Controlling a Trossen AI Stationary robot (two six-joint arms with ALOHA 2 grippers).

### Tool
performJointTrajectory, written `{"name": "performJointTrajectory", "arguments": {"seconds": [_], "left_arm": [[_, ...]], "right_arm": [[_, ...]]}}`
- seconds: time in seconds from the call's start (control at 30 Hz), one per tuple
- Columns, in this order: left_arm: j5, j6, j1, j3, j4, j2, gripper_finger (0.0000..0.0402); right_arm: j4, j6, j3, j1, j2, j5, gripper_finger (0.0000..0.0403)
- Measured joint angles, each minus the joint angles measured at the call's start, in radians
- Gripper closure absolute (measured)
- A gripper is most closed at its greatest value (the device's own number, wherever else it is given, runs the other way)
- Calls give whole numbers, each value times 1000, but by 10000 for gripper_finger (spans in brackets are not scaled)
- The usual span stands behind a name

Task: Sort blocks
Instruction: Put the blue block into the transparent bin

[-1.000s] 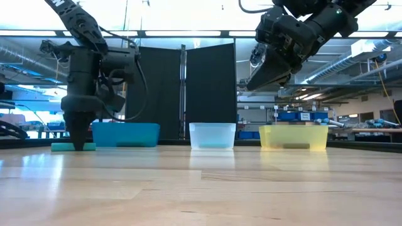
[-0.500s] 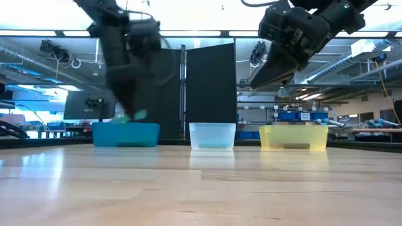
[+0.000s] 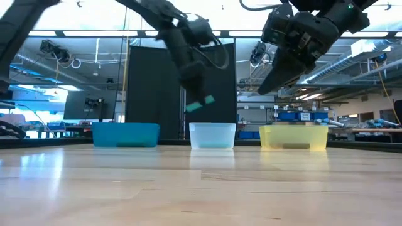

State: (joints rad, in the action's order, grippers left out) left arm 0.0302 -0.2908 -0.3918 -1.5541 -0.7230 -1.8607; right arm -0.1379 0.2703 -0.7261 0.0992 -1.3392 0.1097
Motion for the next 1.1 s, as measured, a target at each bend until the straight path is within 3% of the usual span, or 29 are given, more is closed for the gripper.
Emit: {"name": "performJointTrajectory", "arguments": {"seconds": [0.17, 0.33, 0.83, 1.1], "left_arm": [[-18, -70, -14, -135, 0, -171, 302], [-20, -102, -14, -178, -6, -267, 302], [-13, -128, -14, -182, -5, -308, 300], [-12, -115, -12, -182, -5, -308, 219]], "right_arm": [[-47, 2, 0, 21, 0, 9, 391], [-65, 15, 0, 37, 0, 27, 391], [-66, 15, 0, 39, 0, 31, 391], [-68, 2, 0, 35, 0, 31, 376]]}}
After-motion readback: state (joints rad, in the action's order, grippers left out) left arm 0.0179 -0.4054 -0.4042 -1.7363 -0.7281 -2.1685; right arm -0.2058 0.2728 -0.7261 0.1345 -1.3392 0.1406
